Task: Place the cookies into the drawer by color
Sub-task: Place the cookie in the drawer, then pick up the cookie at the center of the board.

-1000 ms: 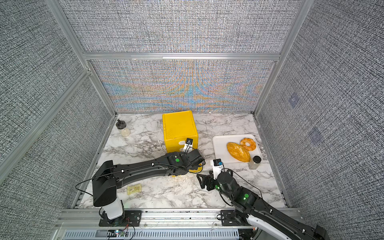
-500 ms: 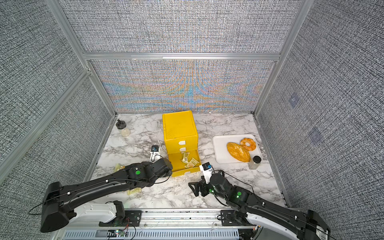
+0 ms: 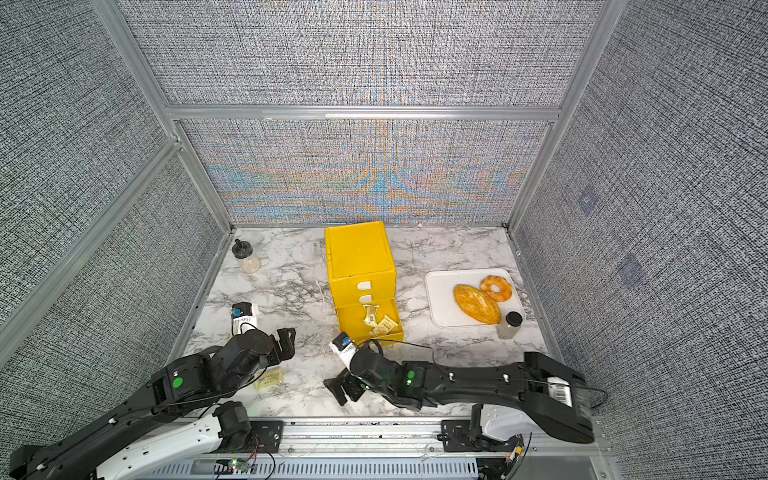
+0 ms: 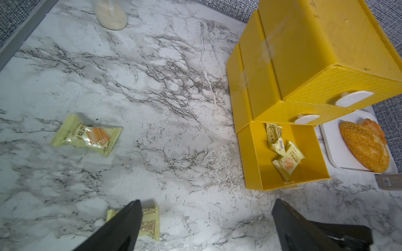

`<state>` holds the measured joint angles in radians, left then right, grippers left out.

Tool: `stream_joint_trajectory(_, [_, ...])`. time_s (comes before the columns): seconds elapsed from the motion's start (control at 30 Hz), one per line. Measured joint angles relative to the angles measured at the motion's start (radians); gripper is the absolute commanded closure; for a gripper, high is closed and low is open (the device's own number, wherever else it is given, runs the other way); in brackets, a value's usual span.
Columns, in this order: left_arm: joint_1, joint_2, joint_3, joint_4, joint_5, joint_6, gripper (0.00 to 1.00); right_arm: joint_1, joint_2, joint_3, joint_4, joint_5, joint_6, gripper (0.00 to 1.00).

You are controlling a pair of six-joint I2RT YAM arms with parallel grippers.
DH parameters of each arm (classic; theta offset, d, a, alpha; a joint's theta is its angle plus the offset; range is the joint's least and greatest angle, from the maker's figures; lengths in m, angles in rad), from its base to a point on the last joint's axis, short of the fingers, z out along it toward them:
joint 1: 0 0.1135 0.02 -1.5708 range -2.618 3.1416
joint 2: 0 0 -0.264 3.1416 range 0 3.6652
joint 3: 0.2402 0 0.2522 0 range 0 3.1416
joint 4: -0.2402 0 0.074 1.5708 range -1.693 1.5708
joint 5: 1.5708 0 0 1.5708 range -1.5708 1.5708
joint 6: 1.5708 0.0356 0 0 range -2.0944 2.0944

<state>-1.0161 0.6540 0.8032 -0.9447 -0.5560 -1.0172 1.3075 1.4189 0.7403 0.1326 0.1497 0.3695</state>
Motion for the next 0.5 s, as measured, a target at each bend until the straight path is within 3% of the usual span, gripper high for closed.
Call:
stream_joint_trajectory(0.2, [0.003, -0.019, 0.028, -0.034, -0.007, 0.001, 0.01, 0.011, 0.279, 0.263, 0.010, -0.048, -0.101, 0.02])
stream_joint_trajectory(0.3, [0.006, -0.039, 0.036, -0.079, -0.071, -0.001, 0.01, 0.007, 0.389, 0.376, -0.037, -0.047, -0.132, 0.02])
stream_joint_trajectory(0.5, [0.004, -0.078, 0.040, -0.071, -0.064, -0.008, 0.01, 0.013, 0.578, 0.583, -0.085, -0.088, -0.261, 0.05])
